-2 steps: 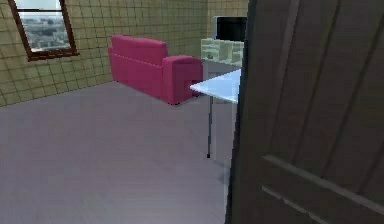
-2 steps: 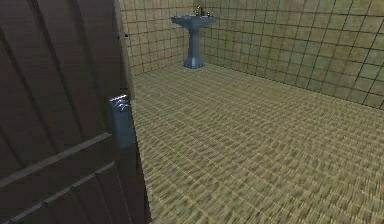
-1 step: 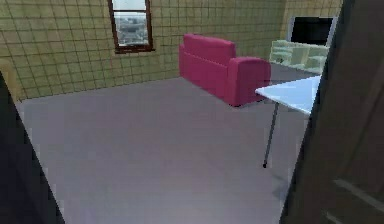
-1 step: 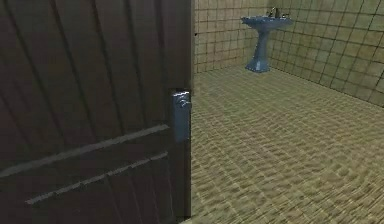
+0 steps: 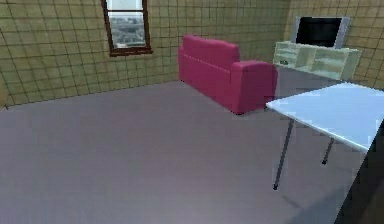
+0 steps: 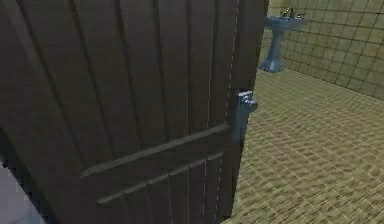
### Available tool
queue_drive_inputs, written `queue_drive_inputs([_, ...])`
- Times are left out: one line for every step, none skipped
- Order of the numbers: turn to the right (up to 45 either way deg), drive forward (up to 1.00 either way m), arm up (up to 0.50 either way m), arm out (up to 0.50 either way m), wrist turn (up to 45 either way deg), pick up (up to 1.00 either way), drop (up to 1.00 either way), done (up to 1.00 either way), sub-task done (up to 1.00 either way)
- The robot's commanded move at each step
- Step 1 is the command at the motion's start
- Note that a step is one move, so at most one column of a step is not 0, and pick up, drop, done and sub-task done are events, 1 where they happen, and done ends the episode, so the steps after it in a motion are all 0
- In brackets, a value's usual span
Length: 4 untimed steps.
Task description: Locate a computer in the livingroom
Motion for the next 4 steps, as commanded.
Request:
queue_drive_inputs([6.0,0.0,0.0,0.0,0.0,0.0,0.0,0.0,0.0])
queue_drive_inputs([0.0,0.5,0.0,0.0,0.0,0.0,0.0,0.0,0.0])
queue_drive_inputs([0.0,1.0,0.0,0.0,0.0,0.0,0.0,0.0,0.0])
queue_drive_inputs([3.0,0.0,0.0,0.0,0.0,0.0,0.0,0.0,0.0])
